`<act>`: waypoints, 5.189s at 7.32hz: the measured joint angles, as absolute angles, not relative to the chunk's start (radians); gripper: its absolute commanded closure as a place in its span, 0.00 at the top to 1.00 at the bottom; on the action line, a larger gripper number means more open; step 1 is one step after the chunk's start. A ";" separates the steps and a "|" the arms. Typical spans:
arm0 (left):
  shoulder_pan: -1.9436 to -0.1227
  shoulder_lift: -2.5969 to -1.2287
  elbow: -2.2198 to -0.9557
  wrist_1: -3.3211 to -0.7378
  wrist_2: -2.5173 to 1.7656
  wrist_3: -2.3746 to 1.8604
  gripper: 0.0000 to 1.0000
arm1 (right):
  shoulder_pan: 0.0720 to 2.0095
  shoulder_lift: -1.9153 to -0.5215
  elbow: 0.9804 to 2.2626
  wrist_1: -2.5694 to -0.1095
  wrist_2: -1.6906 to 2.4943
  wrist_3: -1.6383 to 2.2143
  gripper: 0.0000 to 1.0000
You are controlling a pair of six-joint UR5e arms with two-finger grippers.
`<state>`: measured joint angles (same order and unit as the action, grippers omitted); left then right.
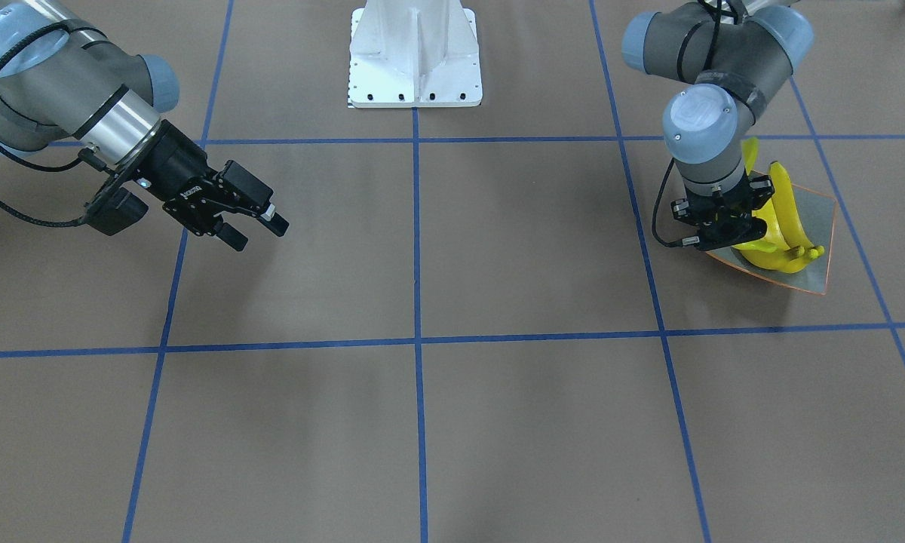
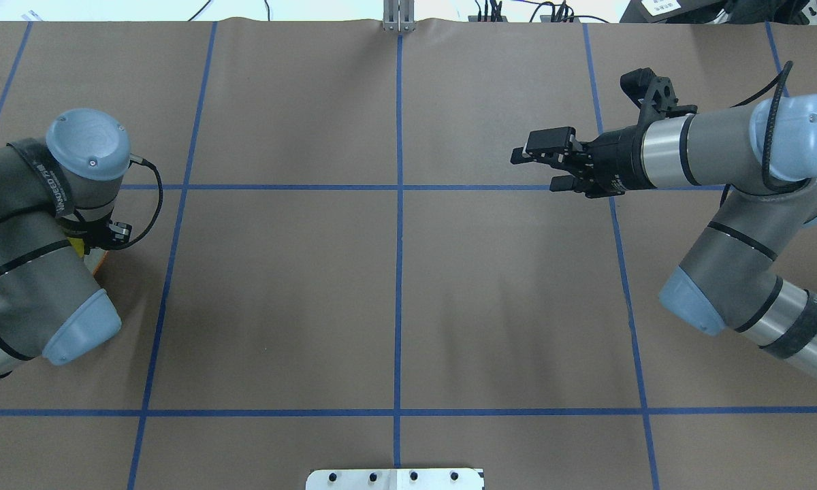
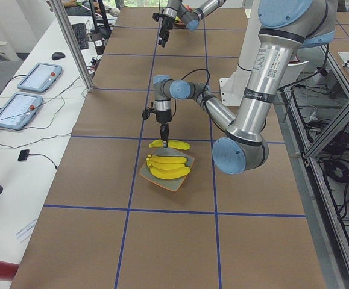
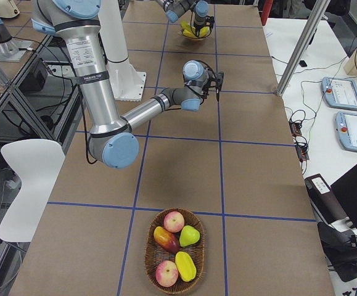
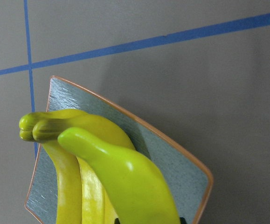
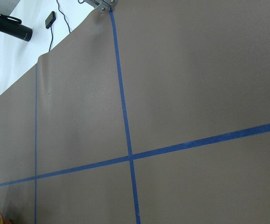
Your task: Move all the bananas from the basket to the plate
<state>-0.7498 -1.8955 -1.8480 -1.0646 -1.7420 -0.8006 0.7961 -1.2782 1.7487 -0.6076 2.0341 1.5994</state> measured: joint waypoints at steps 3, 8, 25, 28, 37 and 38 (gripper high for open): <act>-0.764 -1.890 -1.823 -1.065 -1.730 -0.798 0.73 | 0.798 -1.279 1.757 -0.600 2.034 1.600 1.00; -0.763 -1.889 -1.808 -1.066 -1.722 -0.800 1.00 | 0.799 -1.281 1.771 -0.598 2.039 1.602 1.00; -1.430 -1.756 -1.764 -1.396 -2.335 -0.014 1.00 | 1.502 -1.470 1.798 -1.607 2.343 0.134 1.00; -1.438 -1.722 -1.756 -1.422 -2.367 -0.033 1.00 | 1.507 -1.567 1.857 -1.627 2.341 0.095 1.00; -1.435 -1.662 -1.796 -1.439 -2.396 -0.096 1.00 | 1.447 -1.532 1.853 -1.619 2.354 0.089 1.00; -1.435 -1.656 -1.806 -1.440 -2.391 -0.123 1.00 | 1.440 -1.525 1.851 -1.620 2.356 0.089 1.00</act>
